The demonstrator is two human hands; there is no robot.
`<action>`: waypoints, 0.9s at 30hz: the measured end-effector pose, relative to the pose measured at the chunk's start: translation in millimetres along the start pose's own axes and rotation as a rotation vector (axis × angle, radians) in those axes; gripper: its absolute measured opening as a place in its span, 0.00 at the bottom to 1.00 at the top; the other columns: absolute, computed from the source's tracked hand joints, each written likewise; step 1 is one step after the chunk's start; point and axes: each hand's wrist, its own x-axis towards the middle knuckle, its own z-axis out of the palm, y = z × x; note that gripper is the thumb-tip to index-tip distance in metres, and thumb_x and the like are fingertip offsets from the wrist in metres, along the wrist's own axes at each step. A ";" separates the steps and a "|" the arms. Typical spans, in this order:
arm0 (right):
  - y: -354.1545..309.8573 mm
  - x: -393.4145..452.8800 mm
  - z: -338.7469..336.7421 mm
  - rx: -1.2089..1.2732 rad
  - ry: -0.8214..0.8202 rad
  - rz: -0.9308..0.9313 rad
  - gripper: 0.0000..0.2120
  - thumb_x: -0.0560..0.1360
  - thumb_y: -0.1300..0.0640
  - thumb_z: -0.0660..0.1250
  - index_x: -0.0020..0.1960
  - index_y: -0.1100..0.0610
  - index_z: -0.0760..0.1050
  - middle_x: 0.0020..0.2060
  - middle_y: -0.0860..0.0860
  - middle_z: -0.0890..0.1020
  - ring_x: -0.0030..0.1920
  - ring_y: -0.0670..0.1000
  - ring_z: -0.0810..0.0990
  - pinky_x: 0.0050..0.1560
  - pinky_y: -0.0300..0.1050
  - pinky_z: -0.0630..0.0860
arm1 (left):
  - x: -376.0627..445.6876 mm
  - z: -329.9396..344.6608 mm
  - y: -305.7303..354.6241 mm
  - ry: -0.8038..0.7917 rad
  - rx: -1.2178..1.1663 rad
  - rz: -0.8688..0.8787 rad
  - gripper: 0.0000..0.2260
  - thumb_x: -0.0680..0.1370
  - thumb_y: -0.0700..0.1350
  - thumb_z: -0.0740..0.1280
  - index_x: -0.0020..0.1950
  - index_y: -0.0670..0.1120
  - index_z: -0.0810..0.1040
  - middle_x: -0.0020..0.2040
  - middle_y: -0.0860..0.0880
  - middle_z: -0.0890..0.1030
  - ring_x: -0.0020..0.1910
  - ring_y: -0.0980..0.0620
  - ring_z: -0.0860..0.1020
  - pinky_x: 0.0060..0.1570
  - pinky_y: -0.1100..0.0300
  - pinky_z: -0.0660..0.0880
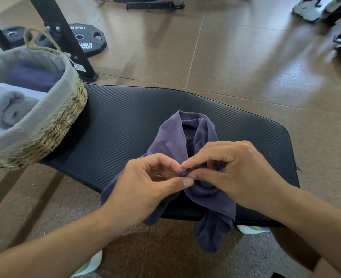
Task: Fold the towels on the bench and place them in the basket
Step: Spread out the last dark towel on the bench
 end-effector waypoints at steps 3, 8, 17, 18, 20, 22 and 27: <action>0.1 -0.4 0.3 0.007 0.006 0.004 0.09 0.71 0.52 0.78 0.50 0.45 0.87 0.38 0.42 0.85 0.38 0.48 0.82 0.39 0.35 0.75 | -0.2 0.3 0.2 0.001 0.001 0.007 0.08 0.63 0.46 0.79 0.40 0.53 0.85 0.40 0.46 0.87 0.42 0.52 0.86 0.43 0.64 0.79; -0.1 -0.4 0.3 -0.002 -0.003 0.008 0.09 0.71 0.54 0.79 0.50 0.46 0.87 0.39 0.39 0.85 0.38 0.47 0.82 0.40 0.32 0.74 | 1.2 -0.7 -2.9 0.006 0.018 0.020 0.08 0.63 0.46 0.79 0.40 0.53 0.85 0.39 0.46 0.87 0.40 0.53 0.85 0.42 0.64 0.79; 6.9 1.5 1.3 -0.341 -0.062 -0.090 0.09 0.70 0.40 0.70 0.46 0.42 0.82 0.45 0.38 0.78 0.50 0.45 0.74 0.52 0.45 0.73 | 1.4 -1.0 -10.5 -0.017 0.074 0.078 0.05 0.68 0.42 0.78 0.40 0.48 0.83 0.43 0.46 0.87 0.44 0.50 0.86 0.46 0.63 0.80; 6.8 1.4 1.3 -0.373 -0.063 -0.109 0.09 0.70 0.39 0.72 0.45 0.42 0.81 0.46 0.38 0.78 0.51 0.45 0.74 0.54 0.45 0.72 | 0.9 -0.6 -12.1 -0.006 0.102 0.087 0.05 0.69 0.42 0.77 0.41 0.47 0.82 0.42 0.46 0.87 0.43 0.51 0.86 0.45 0.64 0.80; 8.7 2.3 -0.6 -0.389 -0.086 -0.105 0.13 0.68 0.35 0.72 0.47 0.42 0.81 0.51 0.38 0.78 0.57 0.45 0.73 0.60 0.43 0.70 | 1.6 -0.2 -13.3 0.021 0.175 0.116 0.06 0.72 0.39 0.76 0.43 0.44 0.80 0.40 0.48 0.87 0.40 0.55 0.85 0.41 0.66 0.78; 13.8 8.0 -10.5 -0.288 -0.076 -0.023 0.16 0.71 0.35 0.70 0.53 0.42 0.81 0.56 0.37 0.78 0.61 0.43 0.73 0.65 0.39 0.67 | 5.3 -4.3 -12.5 0.075 0.267 0.154 0.08 0.73 0.40 0.77 0.43 0.47 0.78 0.38 0.48 0.86 0.37 0.57 0.83 0.40 0.65 0.76; 62.2 31.0 -46.5 -0.380 0.051 0.159 0.15 0.81 0.57 0.66 0.66 0.45 0.78 0.62 0.42 0.80 0.64 0.45 0.75 0.66 0.40 0.67 | 18.6 -40.1 -10.5 0.189 0.377 0.103 0.11 0.67 0.55 0.76 0.41 0.52 0.79 0.36 0.48 0.86 0.36 0.52 0.81 0.45 0.47 0.78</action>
